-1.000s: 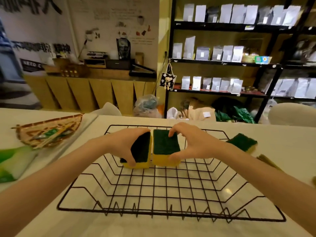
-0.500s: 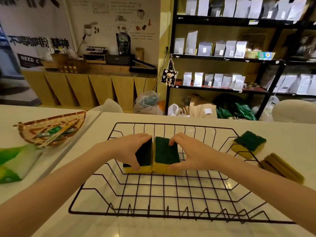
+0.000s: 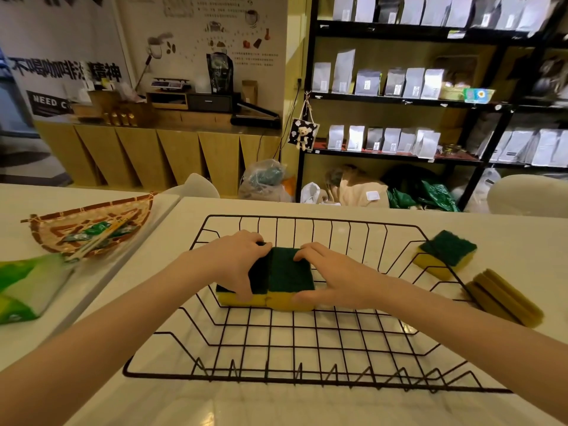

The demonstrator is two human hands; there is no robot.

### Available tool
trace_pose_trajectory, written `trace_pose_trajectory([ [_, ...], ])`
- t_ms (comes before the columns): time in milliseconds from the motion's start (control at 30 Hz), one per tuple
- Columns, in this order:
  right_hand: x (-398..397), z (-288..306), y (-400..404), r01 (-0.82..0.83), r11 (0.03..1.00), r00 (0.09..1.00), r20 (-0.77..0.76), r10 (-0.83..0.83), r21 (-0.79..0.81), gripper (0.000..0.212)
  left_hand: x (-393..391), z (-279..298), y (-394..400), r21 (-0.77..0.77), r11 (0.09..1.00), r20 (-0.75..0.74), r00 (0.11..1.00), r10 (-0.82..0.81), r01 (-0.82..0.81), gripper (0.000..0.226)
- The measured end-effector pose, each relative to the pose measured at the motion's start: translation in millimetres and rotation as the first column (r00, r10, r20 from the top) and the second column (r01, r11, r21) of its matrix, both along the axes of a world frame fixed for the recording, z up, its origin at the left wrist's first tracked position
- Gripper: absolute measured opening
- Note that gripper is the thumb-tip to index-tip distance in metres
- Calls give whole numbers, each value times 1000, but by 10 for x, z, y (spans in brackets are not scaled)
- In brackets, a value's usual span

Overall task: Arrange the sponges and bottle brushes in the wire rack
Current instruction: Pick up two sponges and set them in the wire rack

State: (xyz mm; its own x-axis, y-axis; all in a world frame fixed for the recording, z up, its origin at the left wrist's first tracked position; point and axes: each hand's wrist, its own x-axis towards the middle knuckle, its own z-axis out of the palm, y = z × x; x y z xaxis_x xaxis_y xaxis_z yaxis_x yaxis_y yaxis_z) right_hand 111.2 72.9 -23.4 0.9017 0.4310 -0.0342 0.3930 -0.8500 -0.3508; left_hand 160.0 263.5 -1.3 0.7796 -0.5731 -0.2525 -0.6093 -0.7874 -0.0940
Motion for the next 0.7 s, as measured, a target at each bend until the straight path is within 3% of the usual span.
trace_pose_trajectory([
  [367, -23, -32, 26, -13, 994, 999, 47, 18, -105, 69, -32, -18, 39, -40, 997, -148, 987, 63, -70, 94],
  [567, 3, 153, -57, 3, 994, 999, -42, -7, -110, 69, -3, 131, -77, 131, 989, -164, 982, 93, -72, 97],
  [700, -22, 346, -294, 88, 996, 996, 15, -88, -17, 71, -32, 377, -382, 229, 970, -199, 971, 130, -83, 71],
])
